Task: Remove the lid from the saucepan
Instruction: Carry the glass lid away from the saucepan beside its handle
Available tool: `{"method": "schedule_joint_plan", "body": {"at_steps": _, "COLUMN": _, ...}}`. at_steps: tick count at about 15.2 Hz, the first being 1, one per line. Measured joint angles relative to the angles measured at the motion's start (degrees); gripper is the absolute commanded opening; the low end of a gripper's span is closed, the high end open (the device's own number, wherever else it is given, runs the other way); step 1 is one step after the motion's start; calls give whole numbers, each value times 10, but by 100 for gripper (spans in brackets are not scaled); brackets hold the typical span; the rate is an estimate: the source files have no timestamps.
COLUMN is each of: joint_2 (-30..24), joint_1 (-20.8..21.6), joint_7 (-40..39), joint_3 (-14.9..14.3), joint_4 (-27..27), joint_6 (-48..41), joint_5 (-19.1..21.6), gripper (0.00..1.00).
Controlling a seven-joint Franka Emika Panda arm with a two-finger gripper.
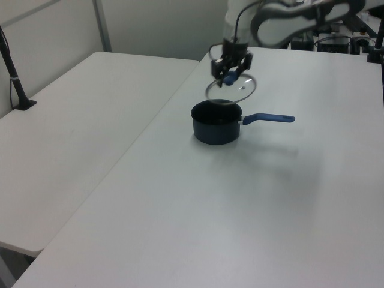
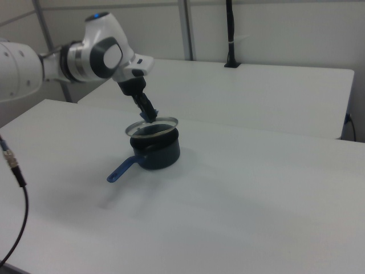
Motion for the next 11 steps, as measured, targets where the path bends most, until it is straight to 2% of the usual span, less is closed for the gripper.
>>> {"method": "schedule_joint_plan", "body": {"at_steps": 3, "joint_2": -88, "joint_1": -37, "joint_7": -154, "joint_3": 0, "joint_4": -43, "joint_6": -139, "joint_5": 50, "gripper": 41}}
{"method": "schedule_joint_plan", "body": {"at_steps": 5, "joint_2": -129, "joint_1": -63, "joint_7": -247, "joint_3": 0, "joint_4": -79, "joint_6": -193, "joint_5": 55, "gripper": 41}}
{"method": "schedule_joint_plan", "body": {"at_steps": 8, "joint_2": -180, "joint_1": -104, "joint_7": -400, "joint_3": 0, "joint_4": -171, "joint_6": -209, "joint_5": 57, "gripper": 38}}
{"method": "schedule_joint_plan", "body": {"at_steps": 11, "joint_2": -203, "joint_1": -141, "joint_7": -499, "joint_3": -1, "joint_4": -248, "joint_6": -186, "joint_5": 57, "gripper": 38}}
